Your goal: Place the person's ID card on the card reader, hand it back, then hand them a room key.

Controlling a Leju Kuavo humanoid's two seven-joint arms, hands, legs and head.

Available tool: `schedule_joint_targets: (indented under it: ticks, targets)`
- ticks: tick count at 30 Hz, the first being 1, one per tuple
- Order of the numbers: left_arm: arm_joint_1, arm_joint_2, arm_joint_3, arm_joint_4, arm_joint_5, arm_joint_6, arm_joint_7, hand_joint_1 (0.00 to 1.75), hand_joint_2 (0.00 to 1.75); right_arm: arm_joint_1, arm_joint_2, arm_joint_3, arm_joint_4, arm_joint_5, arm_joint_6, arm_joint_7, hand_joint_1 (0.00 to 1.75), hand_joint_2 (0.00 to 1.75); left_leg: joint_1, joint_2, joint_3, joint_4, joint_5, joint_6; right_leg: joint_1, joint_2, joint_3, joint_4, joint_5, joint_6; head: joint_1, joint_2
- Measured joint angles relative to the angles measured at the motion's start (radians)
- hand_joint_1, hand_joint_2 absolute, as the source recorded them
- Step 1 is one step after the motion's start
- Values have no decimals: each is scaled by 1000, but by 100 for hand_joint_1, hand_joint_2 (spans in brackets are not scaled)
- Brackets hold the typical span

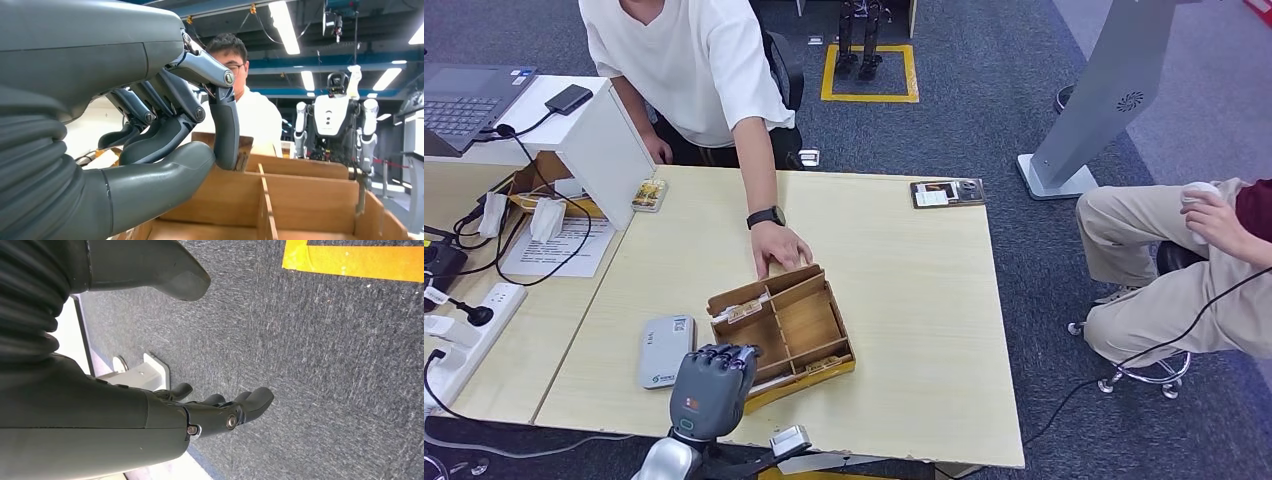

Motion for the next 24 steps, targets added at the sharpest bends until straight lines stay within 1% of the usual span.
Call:
schedule_joint_targets:
  ticks: [7,12,18,22,24]
  targets:
    - [6,1,1,-35,2,0,-3,175,175,0,0,0,0,-3,0,-3,0,175,0,0,0,0,0,0,0,0,0,0,0,0,0,0]
    - [17,-3,22,-63,14,0,-50,175,175,0,0,0,-1,-6,-1,-3,0,175,0,0,0,0,0,0,0,0,0,0,0,0,0,0]
    - [32,-26,68,-93,33,0,-112,175,175,0,0,0,-1,-7,-1,-6,0,175,0,0,0,0,0,0,0,0,0,0,0,0,0,0]
    - [38,-42,96,-103,36,0,-146,0,175,0,0,0,-1,-7,-1,-6,0,175,0,0,0,0,0,0,0,0,0,0,0,0,0,0]
    - [40,-50,110,-106,35,0,-162,0,175,0,0,0,-1,-7,-1,-6,0,175,0,0,0,0,0,0,0,0,0,0,0,0,0,0]
